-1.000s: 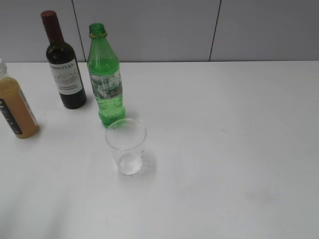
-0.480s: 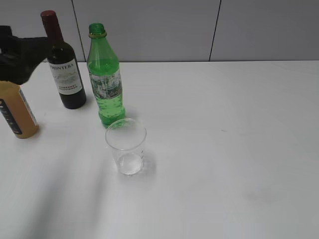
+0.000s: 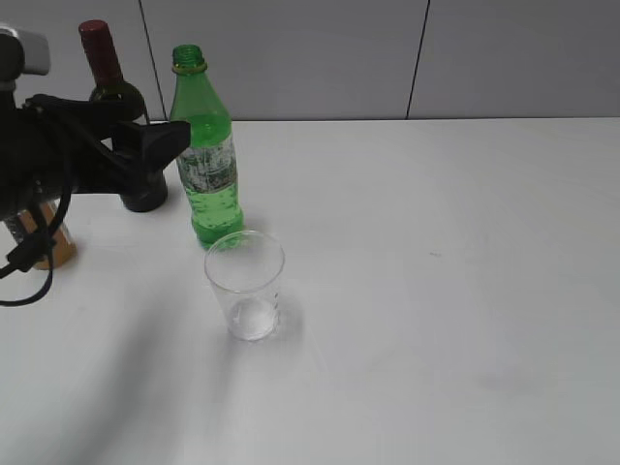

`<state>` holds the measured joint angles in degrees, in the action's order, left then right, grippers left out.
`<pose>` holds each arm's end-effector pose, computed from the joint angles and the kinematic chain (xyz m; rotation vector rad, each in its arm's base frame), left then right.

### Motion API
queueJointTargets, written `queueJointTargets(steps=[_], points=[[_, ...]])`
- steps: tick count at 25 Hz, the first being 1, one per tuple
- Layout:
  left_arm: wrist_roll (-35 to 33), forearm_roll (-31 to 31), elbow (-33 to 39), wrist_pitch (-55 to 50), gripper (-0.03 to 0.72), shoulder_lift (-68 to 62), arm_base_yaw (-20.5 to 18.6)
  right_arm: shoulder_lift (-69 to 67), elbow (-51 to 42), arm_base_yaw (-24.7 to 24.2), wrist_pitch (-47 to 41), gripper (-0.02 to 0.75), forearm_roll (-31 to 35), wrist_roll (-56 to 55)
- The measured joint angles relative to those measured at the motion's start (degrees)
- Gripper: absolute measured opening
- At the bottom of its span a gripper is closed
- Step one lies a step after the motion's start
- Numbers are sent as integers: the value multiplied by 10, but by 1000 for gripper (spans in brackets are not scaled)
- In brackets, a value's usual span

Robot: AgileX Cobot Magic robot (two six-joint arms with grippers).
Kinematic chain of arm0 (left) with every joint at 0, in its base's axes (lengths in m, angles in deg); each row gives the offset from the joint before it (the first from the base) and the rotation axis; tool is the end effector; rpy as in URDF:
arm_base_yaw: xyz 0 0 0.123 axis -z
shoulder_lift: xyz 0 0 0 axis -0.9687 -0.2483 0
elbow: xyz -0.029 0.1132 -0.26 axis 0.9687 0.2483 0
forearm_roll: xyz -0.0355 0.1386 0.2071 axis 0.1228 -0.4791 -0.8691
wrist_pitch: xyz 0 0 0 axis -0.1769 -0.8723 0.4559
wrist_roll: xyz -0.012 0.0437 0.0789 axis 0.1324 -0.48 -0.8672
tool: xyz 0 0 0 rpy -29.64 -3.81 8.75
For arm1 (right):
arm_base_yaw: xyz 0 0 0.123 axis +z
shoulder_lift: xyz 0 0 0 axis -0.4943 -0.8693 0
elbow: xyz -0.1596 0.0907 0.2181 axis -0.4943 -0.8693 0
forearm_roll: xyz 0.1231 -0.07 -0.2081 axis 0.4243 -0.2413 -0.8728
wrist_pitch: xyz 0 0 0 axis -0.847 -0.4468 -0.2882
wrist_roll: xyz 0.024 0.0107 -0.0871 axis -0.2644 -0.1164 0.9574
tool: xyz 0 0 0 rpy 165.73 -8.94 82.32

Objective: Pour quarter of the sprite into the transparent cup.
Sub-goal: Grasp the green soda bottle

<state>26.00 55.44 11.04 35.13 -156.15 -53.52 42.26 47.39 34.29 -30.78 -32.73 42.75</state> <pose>0.2511 -0.1136 0.2183 0.4242 1.7522 -0.3872 0.0084 0.0051 0.2628 -0.1874 1.9979 0.0535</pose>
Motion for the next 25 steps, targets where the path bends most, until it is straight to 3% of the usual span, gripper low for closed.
queueJointTargets(steps=[4,8,12,18,25], points=[[29,-45,0,42,601,-39,-41,0,0,0,0,585,0,0],[83,-143,-1,90,600,-65,-89,0,0,0,0,585,0,0],[91,-179,-1,140,600,-101,-101,0,0,0,0,585,0,0],[73,-188,-8,177,617,-167,-102,0,0,0,0,585,0,0],[34,-143,-8,219,664,-217,-102,0,0,0,0,585,0,0]])
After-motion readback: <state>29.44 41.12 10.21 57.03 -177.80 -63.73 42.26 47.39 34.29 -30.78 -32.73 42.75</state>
